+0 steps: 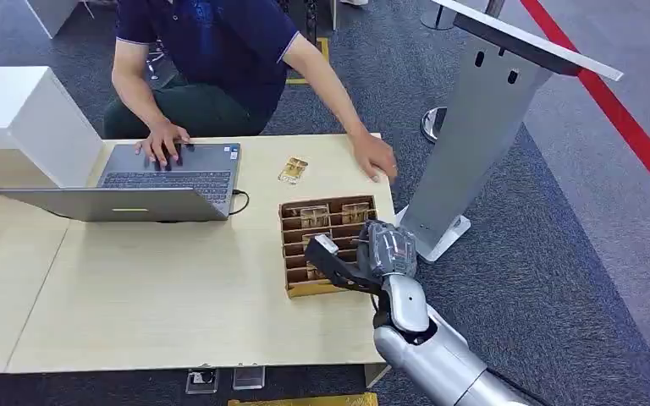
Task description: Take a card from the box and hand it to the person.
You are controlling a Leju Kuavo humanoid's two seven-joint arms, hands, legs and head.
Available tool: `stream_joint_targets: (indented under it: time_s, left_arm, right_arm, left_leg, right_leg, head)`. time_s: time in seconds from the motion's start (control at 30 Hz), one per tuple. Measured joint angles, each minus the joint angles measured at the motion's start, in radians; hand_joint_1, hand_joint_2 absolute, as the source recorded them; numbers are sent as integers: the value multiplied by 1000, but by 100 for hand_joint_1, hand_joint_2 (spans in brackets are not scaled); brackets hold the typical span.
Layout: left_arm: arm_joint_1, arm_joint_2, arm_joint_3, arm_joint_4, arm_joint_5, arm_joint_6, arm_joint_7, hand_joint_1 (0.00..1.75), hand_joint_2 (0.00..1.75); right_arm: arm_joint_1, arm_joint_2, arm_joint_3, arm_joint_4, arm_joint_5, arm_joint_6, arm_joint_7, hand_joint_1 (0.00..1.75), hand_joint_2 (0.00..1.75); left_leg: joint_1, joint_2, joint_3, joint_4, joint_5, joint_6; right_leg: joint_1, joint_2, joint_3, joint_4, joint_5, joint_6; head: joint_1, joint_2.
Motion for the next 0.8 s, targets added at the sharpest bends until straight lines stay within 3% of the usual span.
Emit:
stream_joint_targets:
  time_s: [0.8]
  left_arm:
    - [0,0,0,0,3,0,-2,0,0]
  right_arm:
    - [1,0,0,0,-19,-1,-11,0,175]
  left_leg:
    - [0,0,0,0,0,0]
  right_leg:
    - [0,0,0,0,0,0]
  head:
    - [0,0]
